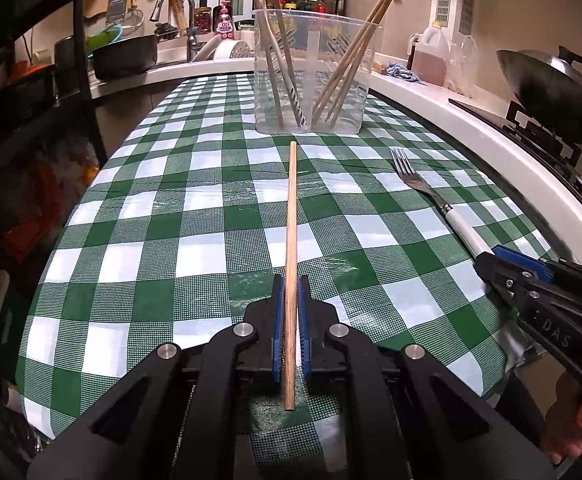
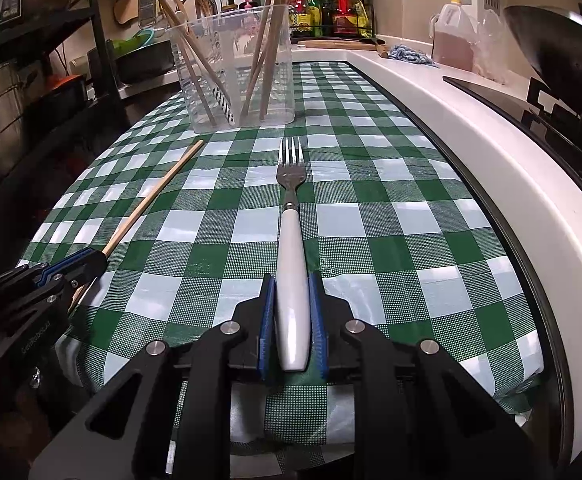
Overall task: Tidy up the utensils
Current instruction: 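Close the right tool on the white-handled fork while the left tool grasps the last chopstick, then lift the fork and chopstick and carry them over the clear container with both tools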
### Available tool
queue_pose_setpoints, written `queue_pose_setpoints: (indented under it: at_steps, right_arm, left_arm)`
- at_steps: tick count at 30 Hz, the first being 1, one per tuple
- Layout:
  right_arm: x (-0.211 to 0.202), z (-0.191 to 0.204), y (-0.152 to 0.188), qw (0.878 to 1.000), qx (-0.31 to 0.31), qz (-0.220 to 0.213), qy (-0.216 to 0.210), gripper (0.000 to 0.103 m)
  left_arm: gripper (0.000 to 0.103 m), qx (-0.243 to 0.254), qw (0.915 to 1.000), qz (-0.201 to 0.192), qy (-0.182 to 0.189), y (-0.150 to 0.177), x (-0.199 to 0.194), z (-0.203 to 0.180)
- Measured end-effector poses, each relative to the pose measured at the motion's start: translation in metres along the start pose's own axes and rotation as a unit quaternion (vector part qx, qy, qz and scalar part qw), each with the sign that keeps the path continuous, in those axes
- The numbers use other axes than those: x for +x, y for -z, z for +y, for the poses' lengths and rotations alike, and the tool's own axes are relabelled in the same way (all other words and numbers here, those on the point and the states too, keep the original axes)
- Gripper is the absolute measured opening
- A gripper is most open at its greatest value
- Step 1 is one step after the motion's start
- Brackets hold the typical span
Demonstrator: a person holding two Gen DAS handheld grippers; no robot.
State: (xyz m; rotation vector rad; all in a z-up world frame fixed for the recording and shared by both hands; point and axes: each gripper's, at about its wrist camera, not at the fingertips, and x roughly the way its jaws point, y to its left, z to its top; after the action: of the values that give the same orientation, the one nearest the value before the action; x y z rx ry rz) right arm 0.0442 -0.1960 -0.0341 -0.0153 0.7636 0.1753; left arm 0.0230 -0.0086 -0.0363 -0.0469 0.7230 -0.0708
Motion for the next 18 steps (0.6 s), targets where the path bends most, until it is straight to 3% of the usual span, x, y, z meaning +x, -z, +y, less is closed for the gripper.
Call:
queue_pose_setpoints:
  at_steps: [18]
  right_arm:
    - [-0.020,-0.001,-0.008,1.000,0.001,-0.012,0.006,0.018]
  left_arm:
    - [0.007,0.011,0.9999,-0.010,0.004,-0.004,-0.010,-0.004]
